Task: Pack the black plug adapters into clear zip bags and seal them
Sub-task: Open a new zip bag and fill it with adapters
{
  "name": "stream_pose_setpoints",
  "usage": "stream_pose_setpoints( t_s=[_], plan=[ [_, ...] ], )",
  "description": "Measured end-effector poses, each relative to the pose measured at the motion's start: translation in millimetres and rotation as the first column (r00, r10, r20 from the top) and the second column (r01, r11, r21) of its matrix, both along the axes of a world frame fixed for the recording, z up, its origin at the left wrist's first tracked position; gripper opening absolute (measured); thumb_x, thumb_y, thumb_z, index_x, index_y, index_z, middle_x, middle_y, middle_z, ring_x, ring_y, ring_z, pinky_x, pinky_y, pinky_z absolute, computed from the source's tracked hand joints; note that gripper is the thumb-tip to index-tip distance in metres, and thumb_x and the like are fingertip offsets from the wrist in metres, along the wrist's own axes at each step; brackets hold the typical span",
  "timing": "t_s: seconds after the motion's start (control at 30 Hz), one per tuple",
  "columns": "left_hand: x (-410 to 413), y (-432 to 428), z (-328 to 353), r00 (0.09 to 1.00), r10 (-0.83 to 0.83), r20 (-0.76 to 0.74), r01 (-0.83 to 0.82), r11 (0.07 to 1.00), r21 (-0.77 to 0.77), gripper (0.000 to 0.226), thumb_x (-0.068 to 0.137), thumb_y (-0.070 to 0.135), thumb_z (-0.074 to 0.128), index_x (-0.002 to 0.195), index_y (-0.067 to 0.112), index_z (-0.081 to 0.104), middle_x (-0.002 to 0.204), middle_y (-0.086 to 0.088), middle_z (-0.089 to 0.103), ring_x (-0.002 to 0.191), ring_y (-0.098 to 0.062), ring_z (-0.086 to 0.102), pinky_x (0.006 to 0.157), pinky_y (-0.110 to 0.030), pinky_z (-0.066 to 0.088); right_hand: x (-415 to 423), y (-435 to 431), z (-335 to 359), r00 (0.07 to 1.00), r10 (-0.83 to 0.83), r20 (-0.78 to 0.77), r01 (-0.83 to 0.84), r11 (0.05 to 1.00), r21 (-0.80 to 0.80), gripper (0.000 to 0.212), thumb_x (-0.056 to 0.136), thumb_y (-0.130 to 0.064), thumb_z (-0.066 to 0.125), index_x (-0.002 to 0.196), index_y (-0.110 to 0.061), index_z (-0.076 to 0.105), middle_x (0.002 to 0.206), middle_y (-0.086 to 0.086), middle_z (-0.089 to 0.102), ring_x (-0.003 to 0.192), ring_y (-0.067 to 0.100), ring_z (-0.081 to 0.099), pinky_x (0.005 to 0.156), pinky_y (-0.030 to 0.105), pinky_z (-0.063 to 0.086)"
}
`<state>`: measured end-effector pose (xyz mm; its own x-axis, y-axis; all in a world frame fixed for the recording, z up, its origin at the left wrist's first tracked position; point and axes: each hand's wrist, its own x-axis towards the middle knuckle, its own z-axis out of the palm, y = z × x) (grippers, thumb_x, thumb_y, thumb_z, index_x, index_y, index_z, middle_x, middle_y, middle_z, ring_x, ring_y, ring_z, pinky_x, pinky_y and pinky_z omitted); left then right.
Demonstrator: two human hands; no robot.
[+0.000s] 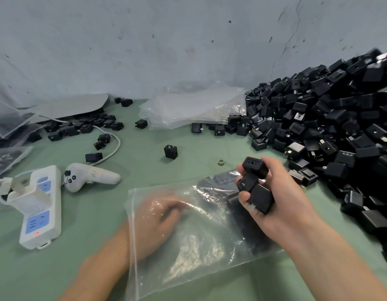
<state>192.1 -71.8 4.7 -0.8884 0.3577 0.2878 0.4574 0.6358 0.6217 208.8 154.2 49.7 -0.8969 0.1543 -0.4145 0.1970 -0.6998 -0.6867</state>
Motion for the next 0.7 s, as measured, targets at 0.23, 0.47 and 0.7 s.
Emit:
stream_pose_setpoints(
  t_s=[0.23,0.47,0.7],
  plan=[
    [5.6,-56.4,20.5,0.814,0.575,0.080,-0.571,0.768,0.291,0.045,0.086,-0.008,0.046,0.064,0.027,0.066,0.062,0.001,0.062,0.054,-0.013,0.048,0.046,-0.015,0.032,4.3,-15.8,0.1,0.980,0.136,-0.148,-0.122,0.988,0.096,0.055,0.083,-0.060,0.060,0.094,-0.010,0.079,0.087,0.002,0.076,0.055,0.011,0.056,0.042,0.022,0.044],
    [42.0,-0.1,43.2,0.966,0.047,0.255,-0.201,0.757,0.622,0.017,0.097,0.027,0.055,0.096,0.032,0.071,0.090,-0.001,0.071,0.073,-0.015,0.067,0.059,-0.024,0.054,19.0,-42.9,4.1,0.889,0.319,-0.327,-0.176,0.900,0.398,0.042,0.071,-0.061,0.067,0.095,-0.029,0.077,0.075,0.003,0.068,0.054,0.015,0.054,0.045,0.025,0.045],
    [49.1,9.2,34.3,0.883,-0.208,0.420,-0.226,0.597,0.769,0.038,0.073,0.048,0.071,0.103,0.025,0.075,0.091,-0.004,0.072,0.072,-0.017,0.065,0.058,-0.026,0.051,25.3,-62.6,-4.5,0.751,0.510,-0.420,-0.136,0.742,0.657,0.030,0.075,-0.052,0.073,0.102,-0.038,0.074,0.081,-0.007,0.070,0.054,0.012,0.049,0.048,0.022,0.044]
  ],
)
